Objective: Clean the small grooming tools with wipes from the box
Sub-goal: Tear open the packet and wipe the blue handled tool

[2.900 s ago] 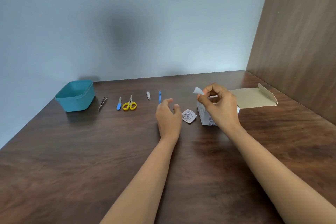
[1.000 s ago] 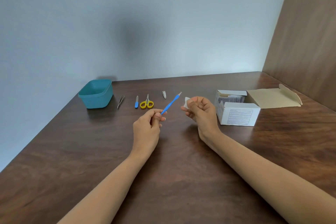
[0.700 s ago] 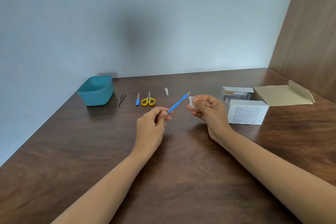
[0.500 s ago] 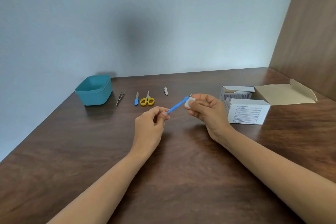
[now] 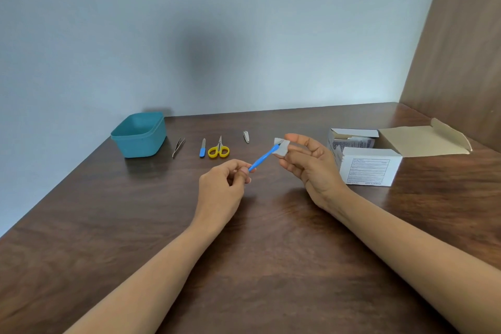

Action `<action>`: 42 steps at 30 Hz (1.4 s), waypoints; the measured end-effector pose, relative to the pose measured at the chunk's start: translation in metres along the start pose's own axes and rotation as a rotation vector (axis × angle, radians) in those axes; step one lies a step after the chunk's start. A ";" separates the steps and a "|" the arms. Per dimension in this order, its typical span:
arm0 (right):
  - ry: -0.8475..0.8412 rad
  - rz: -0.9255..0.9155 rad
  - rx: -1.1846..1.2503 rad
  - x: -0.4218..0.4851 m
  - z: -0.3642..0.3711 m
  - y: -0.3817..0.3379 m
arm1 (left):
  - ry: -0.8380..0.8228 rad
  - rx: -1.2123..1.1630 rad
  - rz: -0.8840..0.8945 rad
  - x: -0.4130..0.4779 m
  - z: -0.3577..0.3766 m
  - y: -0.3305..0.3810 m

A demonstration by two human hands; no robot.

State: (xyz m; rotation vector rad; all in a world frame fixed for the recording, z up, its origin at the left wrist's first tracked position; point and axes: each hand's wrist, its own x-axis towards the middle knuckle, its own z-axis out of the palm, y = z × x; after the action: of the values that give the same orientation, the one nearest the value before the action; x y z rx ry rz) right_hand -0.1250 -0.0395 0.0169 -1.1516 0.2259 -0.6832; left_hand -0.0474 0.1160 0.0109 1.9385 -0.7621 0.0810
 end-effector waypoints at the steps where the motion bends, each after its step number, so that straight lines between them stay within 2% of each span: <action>1: -0.003 0.000 0.009 0.000 0.000 0.000 | -0.004 0.002 0.000 0.000 0.000 0.000; 23: 0.037 0.058 0.125 0.001 0.000 -0.002 | -0.052 0.041 0.053 -0.003 -0.001 0.002; 29: 0.098 0.064 0.184 0.001 0.001 -0.005 | -0.045 0.048 0.054 -0.003 0.000 0.003; 42: 0.073 0.081 0.198 0.002 0.000 -0.003 | -0.064 0.019 0.062 -0.003 0.000 0.001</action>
State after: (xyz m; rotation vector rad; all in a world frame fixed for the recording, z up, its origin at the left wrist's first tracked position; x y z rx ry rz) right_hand -0.1247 -0.0415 0.0203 -0.9247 0.2591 -0.6614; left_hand -0.0506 0.1167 0.0106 1.9435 -0.8664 0.0644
